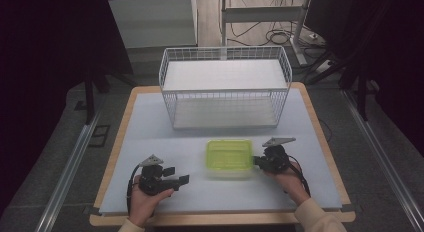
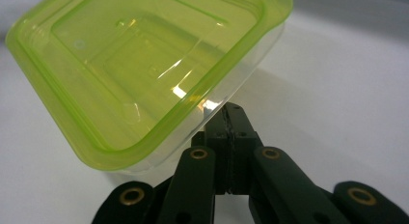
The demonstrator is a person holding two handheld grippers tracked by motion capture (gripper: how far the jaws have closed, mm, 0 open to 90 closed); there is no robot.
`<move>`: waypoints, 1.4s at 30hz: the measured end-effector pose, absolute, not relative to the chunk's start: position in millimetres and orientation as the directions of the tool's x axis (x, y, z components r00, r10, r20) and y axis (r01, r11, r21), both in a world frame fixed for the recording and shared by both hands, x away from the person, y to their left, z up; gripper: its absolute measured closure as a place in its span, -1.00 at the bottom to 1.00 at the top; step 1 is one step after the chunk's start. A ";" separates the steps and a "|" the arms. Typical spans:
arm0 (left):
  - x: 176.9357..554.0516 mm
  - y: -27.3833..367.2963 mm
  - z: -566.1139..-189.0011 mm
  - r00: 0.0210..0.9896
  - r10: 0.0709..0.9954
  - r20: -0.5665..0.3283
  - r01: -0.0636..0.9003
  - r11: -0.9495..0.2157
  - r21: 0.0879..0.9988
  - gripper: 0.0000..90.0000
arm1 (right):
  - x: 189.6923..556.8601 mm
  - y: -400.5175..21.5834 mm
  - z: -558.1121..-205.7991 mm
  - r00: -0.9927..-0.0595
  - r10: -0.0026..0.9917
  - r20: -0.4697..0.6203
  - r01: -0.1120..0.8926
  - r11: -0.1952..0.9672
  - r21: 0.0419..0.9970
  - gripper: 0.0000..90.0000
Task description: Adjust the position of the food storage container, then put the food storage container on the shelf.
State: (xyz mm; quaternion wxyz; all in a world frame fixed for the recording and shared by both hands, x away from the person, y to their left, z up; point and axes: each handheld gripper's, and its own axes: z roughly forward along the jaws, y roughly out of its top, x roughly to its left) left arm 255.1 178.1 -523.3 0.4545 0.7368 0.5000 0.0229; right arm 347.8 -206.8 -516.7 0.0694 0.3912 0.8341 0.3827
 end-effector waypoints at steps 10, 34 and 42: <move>254.2 179.1 -522.2 0.496 0.758 -0.424 0.714 -0.078 0.696 -0.46 | 352.1 -198.2 -516.9 -0.689 0.701 0.185 0.596 0.403 0.694 0.99; 253.3 185.5 -517.5 0.470 0.760 -0.449 0.716 -0.031 0.698 -0.45 | 329.6 -240.8 -494.8 -0.663 0.725 0.188 0.576 0.333 0.747 0.86; 256.5 186.9 -510.5 0.472 0.748 -0.467 0.711 -0.010 0.704 -0.45 | 326.3 -251.4 -489.3 -0.654 0.715 0.245 0.582 0.271 0.767 0.27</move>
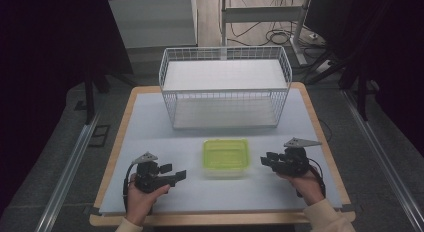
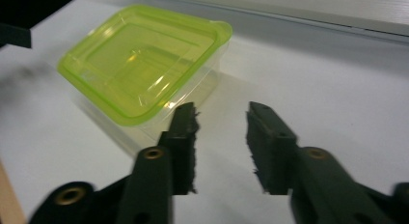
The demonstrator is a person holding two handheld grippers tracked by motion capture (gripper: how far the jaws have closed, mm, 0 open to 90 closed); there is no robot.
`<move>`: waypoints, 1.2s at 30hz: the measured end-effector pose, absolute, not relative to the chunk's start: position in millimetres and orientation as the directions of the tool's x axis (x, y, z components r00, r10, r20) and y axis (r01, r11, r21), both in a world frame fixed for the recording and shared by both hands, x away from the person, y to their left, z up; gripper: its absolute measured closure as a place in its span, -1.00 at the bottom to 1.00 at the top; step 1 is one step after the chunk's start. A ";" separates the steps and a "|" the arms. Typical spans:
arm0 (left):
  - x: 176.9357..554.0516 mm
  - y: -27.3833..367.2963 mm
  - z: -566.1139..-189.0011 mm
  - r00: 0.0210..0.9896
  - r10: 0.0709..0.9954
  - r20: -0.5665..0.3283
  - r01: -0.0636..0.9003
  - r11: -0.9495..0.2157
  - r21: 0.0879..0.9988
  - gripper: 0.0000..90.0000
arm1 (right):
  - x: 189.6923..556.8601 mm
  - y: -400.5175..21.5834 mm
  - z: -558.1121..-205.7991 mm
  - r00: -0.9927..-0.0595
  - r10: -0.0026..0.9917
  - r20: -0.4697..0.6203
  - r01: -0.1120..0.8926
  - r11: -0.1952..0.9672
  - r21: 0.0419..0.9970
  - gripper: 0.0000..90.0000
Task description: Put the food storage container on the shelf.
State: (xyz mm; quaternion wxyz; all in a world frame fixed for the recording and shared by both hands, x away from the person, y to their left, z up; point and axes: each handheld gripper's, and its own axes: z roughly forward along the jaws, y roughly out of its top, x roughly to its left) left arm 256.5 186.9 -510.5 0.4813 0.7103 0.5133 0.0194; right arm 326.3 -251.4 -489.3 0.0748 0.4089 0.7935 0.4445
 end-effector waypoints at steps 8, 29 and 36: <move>263.5 187.0 -502.0 0.487 0.714 -0.502 0.700 0.025 0.714 -0.44 | 328.2 -258.6 -482.1 -0.666 0.663 0.343 0.613 0.223 0.758 -0.19; 298.2 162.4 -494.2 0.477 0.685 -0.551 0.737 0.030 0.675 -0.35 | 345.4 -245.6 -477.5 -0.611 0.656 0.443 0.679 0.147 0.719 -0.14; 310.9 152.2 -490.5 0.481 0.674 -0.560 0.750 0.013 0.661 -0.34 | 355.2 -234.4 -478.5 -0.596 0.655 0.464 0.704 0.149 0.694 -0.14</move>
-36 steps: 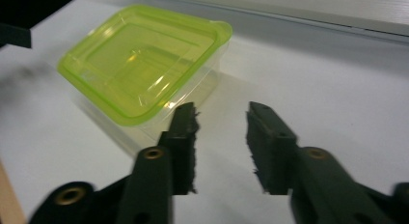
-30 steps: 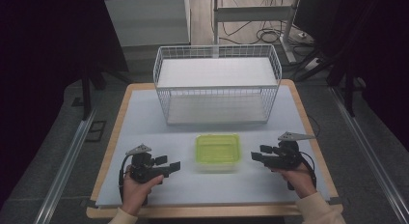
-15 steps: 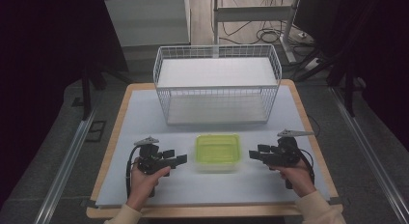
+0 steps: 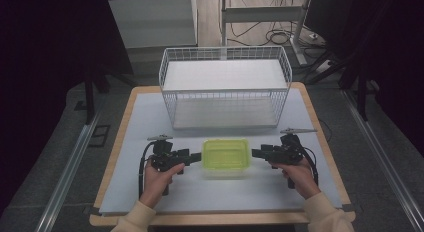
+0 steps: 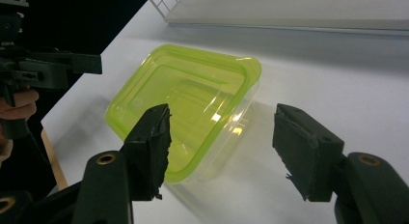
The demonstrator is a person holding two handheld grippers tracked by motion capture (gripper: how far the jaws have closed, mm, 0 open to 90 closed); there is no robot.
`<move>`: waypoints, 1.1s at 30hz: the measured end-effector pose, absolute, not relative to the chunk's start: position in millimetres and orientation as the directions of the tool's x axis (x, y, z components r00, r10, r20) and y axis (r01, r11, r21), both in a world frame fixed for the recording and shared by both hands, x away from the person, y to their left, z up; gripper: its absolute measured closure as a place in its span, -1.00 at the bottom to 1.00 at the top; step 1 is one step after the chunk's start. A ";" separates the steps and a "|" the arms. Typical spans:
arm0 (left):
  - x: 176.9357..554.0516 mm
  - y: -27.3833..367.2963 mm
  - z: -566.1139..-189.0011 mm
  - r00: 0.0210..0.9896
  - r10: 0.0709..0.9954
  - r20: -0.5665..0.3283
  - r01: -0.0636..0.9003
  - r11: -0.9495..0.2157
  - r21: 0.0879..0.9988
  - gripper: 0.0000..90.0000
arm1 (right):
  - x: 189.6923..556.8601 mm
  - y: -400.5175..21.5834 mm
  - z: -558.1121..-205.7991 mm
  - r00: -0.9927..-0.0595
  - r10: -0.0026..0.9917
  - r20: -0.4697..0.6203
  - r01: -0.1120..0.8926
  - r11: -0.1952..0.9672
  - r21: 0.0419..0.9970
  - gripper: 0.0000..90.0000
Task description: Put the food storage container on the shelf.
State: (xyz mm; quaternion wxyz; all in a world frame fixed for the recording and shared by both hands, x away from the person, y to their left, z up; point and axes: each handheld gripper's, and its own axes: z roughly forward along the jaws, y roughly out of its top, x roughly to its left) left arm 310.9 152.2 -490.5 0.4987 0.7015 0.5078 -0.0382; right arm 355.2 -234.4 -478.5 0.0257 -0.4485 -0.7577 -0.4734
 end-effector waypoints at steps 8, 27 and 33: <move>322.1 144.1 -492.5 0.462 0.669 -0.582 0.774 0.017 0.633 -0.29 | 358.7 -226.9 -484.4 -0.578 0.654 0.488 0.724 0.136 0.676 -0.11; 337.5 136.1 -510.6 0.412 0.642 -0.646 0.834 0.019 0.551 -0.03 | 366.3 -221.6 -497.5 -0.550 0.656 0.517 0.763 0.144 0.630 -0.02; 340.0 133.1 -515.2 0.410 0.640 -0.650 0.846 -0.001 0.533 -0.02 | 369.2 -219.0 -503.7 -0.537 0.645 0.543 0.784 0.144 0.604 0.08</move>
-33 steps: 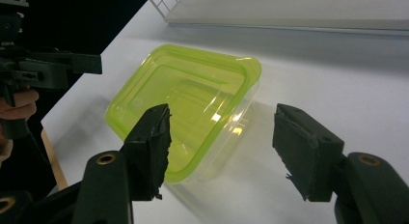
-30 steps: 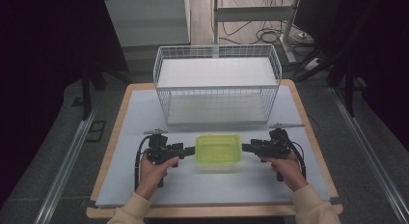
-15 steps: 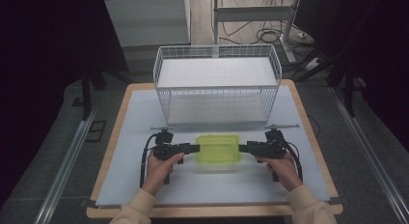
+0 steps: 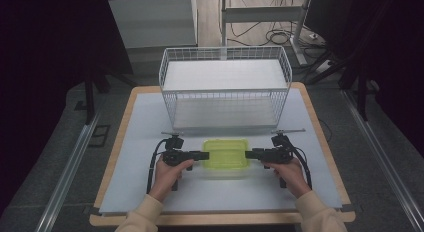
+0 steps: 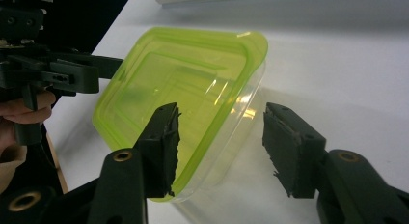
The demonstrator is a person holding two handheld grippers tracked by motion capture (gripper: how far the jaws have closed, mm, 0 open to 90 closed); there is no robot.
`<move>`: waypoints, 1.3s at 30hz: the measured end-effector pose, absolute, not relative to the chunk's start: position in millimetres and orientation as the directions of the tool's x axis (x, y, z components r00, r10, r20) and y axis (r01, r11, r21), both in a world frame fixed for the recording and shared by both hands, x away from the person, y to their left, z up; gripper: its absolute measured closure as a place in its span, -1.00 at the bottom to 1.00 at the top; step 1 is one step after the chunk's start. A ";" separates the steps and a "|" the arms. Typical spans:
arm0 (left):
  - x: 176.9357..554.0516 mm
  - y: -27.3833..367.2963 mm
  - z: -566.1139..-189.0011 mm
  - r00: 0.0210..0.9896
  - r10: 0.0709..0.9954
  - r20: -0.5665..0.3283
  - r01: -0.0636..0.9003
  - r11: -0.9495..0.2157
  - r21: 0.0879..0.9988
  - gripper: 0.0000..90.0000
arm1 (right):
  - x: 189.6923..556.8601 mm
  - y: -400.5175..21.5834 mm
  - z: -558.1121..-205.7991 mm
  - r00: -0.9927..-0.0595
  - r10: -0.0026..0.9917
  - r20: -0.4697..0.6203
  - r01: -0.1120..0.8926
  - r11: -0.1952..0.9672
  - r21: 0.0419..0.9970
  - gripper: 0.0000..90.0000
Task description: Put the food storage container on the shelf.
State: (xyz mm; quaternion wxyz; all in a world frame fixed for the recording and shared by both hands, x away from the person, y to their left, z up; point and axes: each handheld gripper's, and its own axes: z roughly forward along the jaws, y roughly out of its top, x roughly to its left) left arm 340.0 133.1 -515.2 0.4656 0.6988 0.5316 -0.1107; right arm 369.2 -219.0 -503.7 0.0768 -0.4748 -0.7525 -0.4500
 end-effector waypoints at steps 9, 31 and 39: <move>342.1 134.9 -522.8 0.390 0.616 -0.684 0.862 0.017 0.507 0.25 | 371.3 -218.4 -509.3 -0.528 0.624 0.576 0.801 0.141 0.582 0.28; 332.0 131.2 -518.5 0.403 0.628 -0.665 0.846 0.021 0.532 0.76 | 370.0 -221.8 -508.6 -0.472 0.568 0.674 0.846 0.077 0.528 0.78; 328.3 133.3 -512.8 0.412 0.606 -0.681 0.842 0.032 0.538 0.77 | 366.3 -223.4 -499.2 -0.497 0.559 0.663 0.830 0.083 0.552 0.78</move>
